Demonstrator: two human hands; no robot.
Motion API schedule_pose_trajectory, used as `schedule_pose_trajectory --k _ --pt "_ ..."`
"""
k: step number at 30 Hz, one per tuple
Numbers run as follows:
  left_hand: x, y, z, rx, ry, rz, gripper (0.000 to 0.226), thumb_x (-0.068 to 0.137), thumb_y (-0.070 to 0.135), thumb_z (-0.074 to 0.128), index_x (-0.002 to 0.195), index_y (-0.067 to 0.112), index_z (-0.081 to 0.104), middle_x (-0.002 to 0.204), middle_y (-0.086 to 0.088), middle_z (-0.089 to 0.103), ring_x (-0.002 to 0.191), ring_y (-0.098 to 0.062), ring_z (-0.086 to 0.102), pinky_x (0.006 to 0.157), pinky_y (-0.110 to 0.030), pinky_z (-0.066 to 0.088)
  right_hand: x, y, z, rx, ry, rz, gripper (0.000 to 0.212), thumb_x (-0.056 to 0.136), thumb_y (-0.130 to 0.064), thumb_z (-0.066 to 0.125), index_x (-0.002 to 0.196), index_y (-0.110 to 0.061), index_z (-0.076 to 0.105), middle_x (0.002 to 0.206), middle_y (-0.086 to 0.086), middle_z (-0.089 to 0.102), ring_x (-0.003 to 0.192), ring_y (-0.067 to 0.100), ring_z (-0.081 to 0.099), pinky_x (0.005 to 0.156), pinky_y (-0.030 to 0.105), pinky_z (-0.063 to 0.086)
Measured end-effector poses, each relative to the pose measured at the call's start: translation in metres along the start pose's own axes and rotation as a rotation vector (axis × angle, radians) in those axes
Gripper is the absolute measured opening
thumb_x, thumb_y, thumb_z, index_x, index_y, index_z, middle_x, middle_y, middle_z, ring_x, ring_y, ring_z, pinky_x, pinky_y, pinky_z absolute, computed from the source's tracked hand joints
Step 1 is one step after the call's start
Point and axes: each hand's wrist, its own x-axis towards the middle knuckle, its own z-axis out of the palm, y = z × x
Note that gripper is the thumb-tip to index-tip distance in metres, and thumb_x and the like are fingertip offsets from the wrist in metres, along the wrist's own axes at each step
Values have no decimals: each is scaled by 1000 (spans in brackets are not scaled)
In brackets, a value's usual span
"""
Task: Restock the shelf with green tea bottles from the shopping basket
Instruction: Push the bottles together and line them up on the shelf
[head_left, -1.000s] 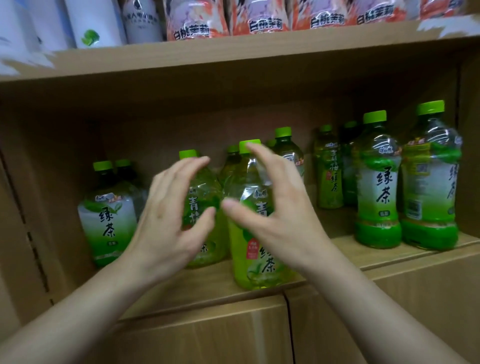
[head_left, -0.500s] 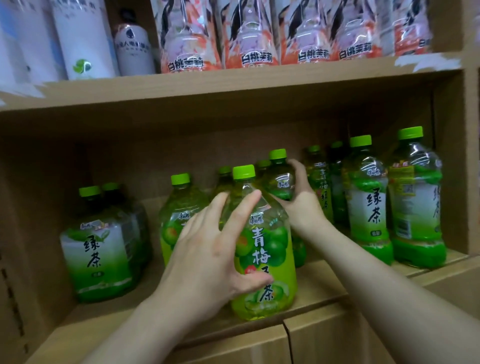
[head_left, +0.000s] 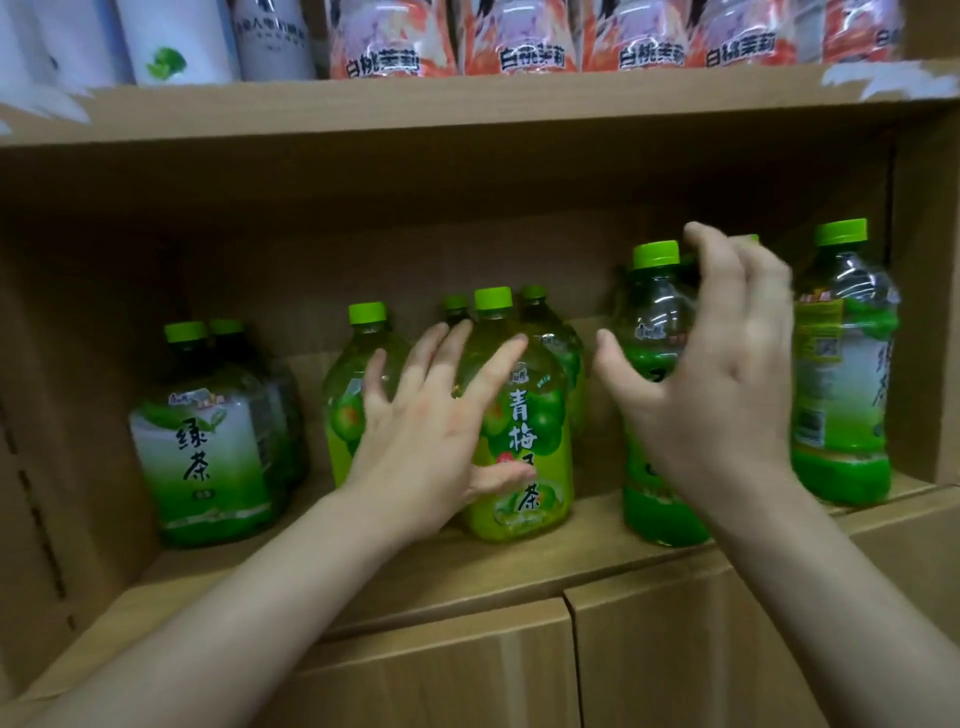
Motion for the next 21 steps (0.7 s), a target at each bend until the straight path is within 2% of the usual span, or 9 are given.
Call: schedule_pose_trajectory --k 2,3,5,8,10,12,15,17,21 --pt "-11 -13 -7 -73 101 -3 102 63 73 58 146 45 7 157 -4 19 141 -23 16 108 -59 17 -8 -21 -8 122 102 -134 60 82 -27 67 133 -3 46 123 19 49 110 29 48 93 34 41" --pt "-18 -23 -10 -125 186 -37 100 61 69 63 145 42 16 153 -4 26 137 -25 23 104 -59 25 -15 -30 -7 216 50 -146 60 81 -25 68 134 -6 45 121 14 49 108 25 49 92 31 42" --pt "-28 -43 -13 -226 290 -148 101 58 58 72 143 41 21 149 -5 31 132 -28 29 102 -57 33 -30 -44 5 354 -203 -54 74 78 -36 70 141 -21 34 129 5 42 117 21 46 96 29 41" --pt "-38 -64 -14 -389 193 -315 115 54 46 84 142 51 10 153 -4 23 136 -20 28 113 -40 26 -46 -44 34 274 -583 135 104 70 -53 73 144 -49 1 155 5 15 140 29 28 108 41 36" --pt "-44 -69 -8 -490 36 -355 126 53 37 90 138 60 -1 156 0 17 137 -14 29 111 -27 19 -48 -38 47 197 -706 222 116 67 -52 78 139 -58 -13 159 3 -1 136 34 37 106 46 41" --pt "-50 -72 3 -478 -72 -342 131 54 33 91 136 63 -6 159 2 13 138 -19 33 109 -27 21 -47 -35 52 156 -724 243 120 65 -50 81 135 -63 -16 156 10 9 109 33 61 92 44 52" --pt "-49 -77 12 -491 -79 -352 133 54 29 91 139 61 -6 159 3 12 140 -18 31 111 -30 22 -46 -36 57 115 -706 226 120 64 -54 80 136 -62 -15 129 11 33 82 26 62 73 38 53" --pt "-47 -80 16 -535 -71 -354 133 54 23 91 141 58 -3 158 4 17 138 -13 32 109 -26 22 -46 -36 64 60 -694 219 119 65 -57 78 138 -58 -16 126 11 34 84 27 60 70 37 52" --pt "-44 -82 22 -564 -74 -357 132 58 19 90 140 59 -6 157 4 19 137 -15 35 104 -21 26 -45 -39 82 -47 -702 219 117 67 -61 75 139 -56 -17 145 22 26 96 36 64 75 41 56"
